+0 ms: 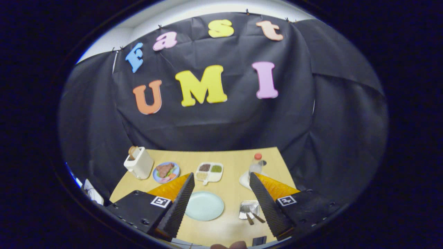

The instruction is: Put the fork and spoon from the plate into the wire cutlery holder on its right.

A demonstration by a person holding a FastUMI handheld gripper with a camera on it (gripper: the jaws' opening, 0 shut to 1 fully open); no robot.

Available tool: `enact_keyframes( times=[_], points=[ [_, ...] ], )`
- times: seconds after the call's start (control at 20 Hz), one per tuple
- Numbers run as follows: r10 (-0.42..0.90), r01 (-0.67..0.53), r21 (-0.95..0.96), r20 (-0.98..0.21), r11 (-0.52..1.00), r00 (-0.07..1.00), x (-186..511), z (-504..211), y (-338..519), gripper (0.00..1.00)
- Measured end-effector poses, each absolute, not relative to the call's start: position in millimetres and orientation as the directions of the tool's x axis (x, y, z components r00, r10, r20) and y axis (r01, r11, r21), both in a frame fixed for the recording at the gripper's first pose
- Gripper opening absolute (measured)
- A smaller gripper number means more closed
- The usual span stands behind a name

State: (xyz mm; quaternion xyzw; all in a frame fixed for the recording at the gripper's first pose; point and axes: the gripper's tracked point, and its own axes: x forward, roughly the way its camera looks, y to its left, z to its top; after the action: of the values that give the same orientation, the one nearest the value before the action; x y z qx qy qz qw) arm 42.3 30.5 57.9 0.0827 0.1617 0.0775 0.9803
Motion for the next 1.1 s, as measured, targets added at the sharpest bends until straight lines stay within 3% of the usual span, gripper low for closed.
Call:
enact_keyframes(
  times=[0.15,0.4,1.1],
  points=[
    [0.149,-0.13,0.153,-0.117,0.98,0.982,39,93,22,0.95],
    [0.099,-0.103,0.117,0.038,0.988,0.994,34,97,12,0.95],
    [0.102,-0.11,0.139,0.064,0.984,0.993,26,67,15,0.96]
  ],
)
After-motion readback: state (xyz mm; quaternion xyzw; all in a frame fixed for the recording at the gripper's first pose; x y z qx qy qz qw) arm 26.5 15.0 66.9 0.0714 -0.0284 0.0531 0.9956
